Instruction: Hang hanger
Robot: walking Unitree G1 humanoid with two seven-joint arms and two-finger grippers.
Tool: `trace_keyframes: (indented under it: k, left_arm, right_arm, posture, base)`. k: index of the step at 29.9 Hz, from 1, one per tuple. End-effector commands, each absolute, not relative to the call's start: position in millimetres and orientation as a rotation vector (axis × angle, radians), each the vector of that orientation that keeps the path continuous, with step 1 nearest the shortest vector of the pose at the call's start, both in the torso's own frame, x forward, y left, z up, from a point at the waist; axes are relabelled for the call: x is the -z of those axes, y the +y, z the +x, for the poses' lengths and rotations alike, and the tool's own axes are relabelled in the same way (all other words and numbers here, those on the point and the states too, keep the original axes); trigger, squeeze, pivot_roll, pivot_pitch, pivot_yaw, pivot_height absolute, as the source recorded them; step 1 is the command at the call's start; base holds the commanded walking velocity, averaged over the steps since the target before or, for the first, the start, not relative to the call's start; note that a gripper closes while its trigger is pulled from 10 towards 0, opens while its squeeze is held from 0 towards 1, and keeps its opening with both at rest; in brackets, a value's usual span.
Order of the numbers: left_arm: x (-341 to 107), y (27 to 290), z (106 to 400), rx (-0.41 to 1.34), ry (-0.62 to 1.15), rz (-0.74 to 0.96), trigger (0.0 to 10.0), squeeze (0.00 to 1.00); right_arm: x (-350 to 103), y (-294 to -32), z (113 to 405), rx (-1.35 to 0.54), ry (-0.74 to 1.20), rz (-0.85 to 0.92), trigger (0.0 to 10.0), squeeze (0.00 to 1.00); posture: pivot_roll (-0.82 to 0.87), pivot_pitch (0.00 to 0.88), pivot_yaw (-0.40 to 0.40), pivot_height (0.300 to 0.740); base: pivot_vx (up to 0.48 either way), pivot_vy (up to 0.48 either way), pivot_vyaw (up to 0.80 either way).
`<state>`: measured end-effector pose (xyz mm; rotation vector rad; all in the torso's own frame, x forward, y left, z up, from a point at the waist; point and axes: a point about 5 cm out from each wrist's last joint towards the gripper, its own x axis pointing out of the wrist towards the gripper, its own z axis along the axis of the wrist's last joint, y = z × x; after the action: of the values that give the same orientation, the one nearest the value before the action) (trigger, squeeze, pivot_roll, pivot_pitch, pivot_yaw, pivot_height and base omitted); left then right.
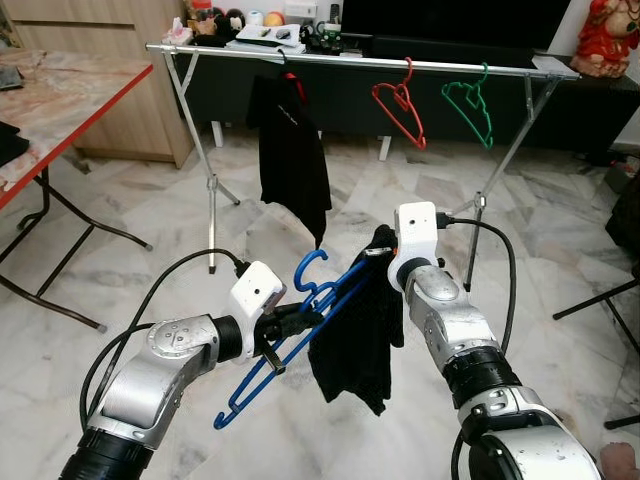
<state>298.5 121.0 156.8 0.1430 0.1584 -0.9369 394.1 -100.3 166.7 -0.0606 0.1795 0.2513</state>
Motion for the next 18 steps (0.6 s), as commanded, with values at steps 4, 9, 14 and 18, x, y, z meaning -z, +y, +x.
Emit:
trace_keyframes:
  k: [4,9,14,18]
  left_arm:
    - [-161,113,296,0.985,0.147,0.135,10.0,0.00]
    - [-160,115,305,0.894,0.125,0.156,10.0,0.00]
    - [-159,114,307,0.877,0.123,0.149,10.0,0.00]
    - [-159,111,307,0.880,0.116,0.114,10.0,0.00]
  right_arm:
    - [-186,-83,391,-0.396,0.098,-0.099,10.0,0.00]
    - [-187,-83,389,-0.383,0.102,-0.073,10.0,0.00]
    - [-190,-78,384,-0.417,0.093,-0.029,10.0,0.00]
    - [-198,-70,377,-0.504,0.050,-0.025,10.0,0.00]
  posture:
    - [-0.01,0.113,-0.046,0.740]
    - [-0.01,0.116,-0.046,0.740]
    - [-0.01,0.118,-0.046,0.740]
    - [-0.02,0.120,-0.047,0.740]
  base:
    - [0.000,0.000,0.00]
    - [0.000,0.000,0.00]
    - [0.000,0.000,0.00]
    - [0.000,0.000,0.00]
